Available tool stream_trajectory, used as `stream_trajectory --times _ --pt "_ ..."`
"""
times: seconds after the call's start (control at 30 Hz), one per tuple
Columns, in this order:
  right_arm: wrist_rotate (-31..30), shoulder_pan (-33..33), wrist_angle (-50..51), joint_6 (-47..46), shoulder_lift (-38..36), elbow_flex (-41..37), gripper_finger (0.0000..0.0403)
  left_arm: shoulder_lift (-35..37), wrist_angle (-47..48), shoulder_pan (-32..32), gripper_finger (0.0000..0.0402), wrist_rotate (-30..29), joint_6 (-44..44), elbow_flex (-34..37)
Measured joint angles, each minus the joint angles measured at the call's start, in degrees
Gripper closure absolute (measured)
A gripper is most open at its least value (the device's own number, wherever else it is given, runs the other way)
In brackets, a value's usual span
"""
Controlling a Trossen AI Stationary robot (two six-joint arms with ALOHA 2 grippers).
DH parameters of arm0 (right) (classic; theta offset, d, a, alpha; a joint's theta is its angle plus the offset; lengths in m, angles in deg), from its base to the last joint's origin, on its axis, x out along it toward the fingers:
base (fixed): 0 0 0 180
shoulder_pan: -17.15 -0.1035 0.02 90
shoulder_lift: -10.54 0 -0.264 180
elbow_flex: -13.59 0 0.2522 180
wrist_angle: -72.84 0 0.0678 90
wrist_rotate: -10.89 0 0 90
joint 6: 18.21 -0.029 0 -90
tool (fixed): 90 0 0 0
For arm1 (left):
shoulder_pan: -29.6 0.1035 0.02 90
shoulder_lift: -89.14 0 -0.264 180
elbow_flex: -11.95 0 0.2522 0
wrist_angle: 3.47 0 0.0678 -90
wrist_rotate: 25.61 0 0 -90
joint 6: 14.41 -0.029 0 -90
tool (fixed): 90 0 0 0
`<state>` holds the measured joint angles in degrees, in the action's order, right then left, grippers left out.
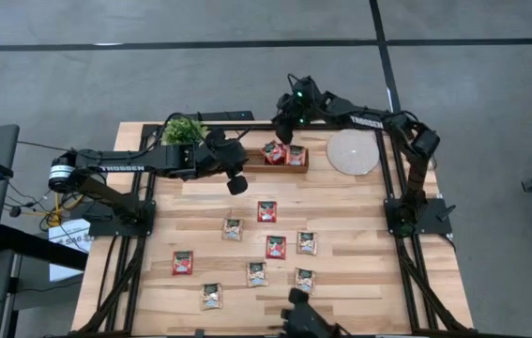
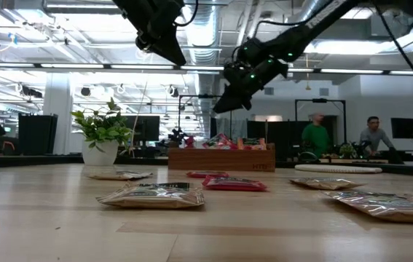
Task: Pick & Place Tea
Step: Put the red tea bag into the middle section of the wooden organizer
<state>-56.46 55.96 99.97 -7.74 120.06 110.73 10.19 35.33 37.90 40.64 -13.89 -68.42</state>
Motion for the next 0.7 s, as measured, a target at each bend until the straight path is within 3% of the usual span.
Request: stream_trajectory --times 0.17,0.27,0.43,0.7 --pt "1.0 0.9 18.4 5.4 7.7 16.2 0.0314 0.0 -0.1 0.0 0.0328 0.1 0.0 0.0" --pt "3.5 1.2 28.9 7.7 9.0 21.8 0.0314 0.0 0.1 0.0 0.0328 0.5 -0.1 0.0" --pt "4.4 1.4 37.7 10.9 8.9 22.2 0.0314 0.0 0.1 0.0 0.0328 0.8 -1.8 0.0" --pt "4.3 -0.9 36.7 12.3 12.9 22.1 0.0314 0.0 -0.3 0.0 0.0328 1.0 -2.6 0.0"
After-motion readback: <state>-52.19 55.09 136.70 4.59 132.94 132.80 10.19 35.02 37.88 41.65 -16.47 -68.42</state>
